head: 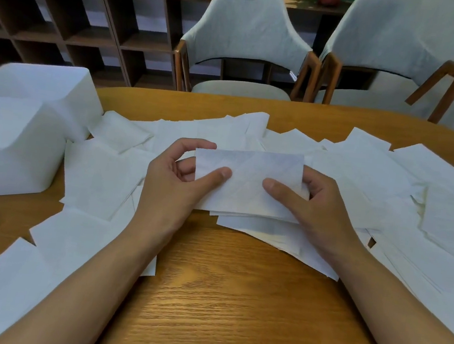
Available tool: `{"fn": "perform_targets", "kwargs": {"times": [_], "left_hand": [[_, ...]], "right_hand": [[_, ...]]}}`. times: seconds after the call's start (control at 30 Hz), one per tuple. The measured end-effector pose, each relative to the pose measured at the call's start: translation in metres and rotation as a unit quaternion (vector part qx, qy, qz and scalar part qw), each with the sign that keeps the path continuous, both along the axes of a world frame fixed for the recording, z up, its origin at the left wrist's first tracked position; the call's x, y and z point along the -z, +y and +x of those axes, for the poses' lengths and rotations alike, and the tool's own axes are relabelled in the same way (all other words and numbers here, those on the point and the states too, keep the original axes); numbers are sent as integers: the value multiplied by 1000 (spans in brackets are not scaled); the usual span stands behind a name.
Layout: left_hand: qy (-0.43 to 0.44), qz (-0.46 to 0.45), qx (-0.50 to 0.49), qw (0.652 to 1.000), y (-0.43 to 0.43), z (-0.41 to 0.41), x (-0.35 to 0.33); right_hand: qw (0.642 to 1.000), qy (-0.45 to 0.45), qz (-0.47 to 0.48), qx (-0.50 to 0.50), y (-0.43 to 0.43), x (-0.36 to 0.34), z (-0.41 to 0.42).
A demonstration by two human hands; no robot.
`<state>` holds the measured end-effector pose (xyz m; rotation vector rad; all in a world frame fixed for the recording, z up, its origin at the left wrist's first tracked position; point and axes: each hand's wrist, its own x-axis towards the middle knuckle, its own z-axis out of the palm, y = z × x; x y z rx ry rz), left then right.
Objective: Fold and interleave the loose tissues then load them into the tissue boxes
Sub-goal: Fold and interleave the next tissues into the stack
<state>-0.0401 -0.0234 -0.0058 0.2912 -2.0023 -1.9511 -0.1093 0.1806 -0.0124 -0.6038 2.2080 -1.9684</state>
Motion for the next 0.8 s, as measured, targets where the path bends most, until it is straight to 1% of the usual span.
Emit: {"fn": "perform_targets", "kwargs": {"times": [0.17,0.3,0.5,0.57,0.63,0.67,0.73,0.77,0.8], "left_hand": [[4,-12,-7,1000,6,1,2],[12,-36,0,999,7,0,5],[28,-57,-1,998,5,-2,8],[41,-104,-35,993,5,-3,10],[31,-147,-53,987,5,-3,10],[14,-132,-41,990,4,-3,8],[-22,-48,14,998,4,-2,2],[-27,-22,34,999,5,-1,0],[-20,-21,39,999,5,0,-2]], "right_hand": [[999,46,17,-20,-5,1,3],[995,83,57,7,-7,3,1],[992,112,57,24,-6,1,1],[991,123,42,21,-5,-1,2],[993,118,11,14,-4,-4,2],[994,112,-4,10,-3,-5,2],[995,100,-21,3,-1,-6,1],[995,95,-19,-7,1,-7,1],[996,89,-7,-25,3,-8,0]]}}
